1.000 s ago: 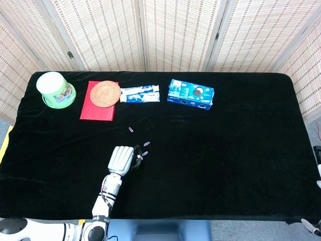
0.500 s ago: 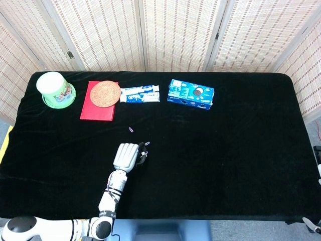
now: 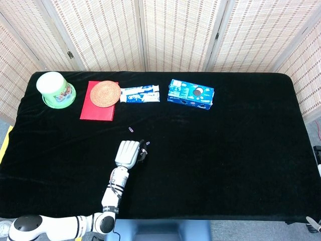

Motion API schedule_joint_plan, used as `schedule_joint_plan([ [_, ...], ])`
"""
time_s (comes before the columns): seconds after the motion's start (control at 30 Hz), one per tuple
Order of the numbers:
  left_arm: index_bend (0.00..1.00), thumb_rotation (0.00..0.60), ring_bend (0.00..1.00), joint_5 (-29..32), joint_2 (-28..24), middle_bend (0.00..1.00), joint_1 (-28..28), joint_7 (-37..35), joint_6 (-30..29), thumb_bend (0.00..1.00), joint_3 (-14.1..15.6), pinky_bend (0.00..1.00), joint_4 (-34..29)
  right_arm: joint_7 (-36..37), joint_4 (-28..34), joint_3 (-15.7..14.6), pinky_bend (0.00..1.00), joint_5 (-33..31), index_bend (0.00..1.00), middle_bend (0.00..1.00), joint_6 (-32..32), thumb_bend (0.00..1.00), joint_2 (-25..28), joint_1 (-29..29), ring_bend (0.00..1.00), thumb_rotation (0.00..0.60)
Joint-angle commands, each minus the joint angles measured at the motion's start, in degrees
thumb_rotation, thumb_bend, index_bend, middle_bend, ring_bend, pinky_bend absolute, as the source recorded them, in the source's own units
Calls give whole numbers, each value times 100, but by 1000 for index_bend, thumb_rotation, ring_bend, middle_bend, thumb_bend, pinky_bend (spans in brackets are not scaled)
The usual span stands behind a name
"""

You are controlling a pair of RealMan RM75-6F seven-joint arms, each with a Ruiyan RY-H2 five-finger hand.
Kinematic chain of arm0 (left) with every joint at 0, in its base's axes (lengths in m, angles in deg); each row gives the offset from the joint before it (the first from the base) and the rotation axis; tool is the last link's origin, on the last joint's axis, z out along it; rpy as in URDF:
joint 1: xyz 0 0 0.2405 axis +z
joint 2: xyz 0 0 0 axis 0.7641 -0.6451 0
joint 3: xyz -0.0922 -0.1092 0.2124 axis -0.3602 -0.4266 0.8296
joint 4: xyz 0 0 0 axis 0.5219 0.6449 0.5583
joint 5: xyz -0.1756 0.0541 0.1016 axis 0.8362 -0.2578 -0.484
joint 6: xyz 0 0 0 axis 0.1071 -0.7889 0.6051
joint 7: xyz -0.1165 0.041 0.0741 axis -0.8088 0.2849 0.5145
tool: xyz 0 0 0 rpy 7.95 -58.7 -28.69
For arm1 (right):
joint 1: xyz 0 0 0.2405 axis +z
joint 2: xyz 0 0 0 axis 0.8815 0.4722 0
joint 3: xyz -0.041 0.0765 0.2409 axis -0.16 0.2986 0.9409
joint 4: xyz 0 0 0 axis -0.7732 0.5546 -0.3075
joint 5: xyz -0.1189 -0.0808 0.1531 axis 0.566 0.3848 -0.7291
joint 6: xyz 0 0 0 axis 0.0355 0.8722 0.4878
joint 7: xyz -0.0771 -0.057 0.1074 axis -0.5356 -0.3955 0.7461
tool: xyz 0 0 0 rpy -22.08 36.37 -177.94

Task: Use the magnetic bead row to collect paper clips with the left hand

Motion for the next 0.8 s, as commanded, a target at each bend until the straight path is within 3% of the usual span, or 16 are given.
schedule_joint_plan([
  [0.03,801,600,1000,-42,7,1000,28,12,-13,564,55,1000,-12,-11,-5,-2,0,9,0,0,-12,104,-6,-7,0,600],
  [0.37,801,600,1000,-193,-128,1000,99,43,-178,564,-1,1000,-336,-23,-21,-2,0,29,0,0,-23,104,-19,-12,0,600],
  [0.8,801,600,1000,-291,-1080,1000,500,463,-793,565,-36,1000,-1492,-246,78,-13,0,67,0,0,24,104,-37,14,0,600],
])
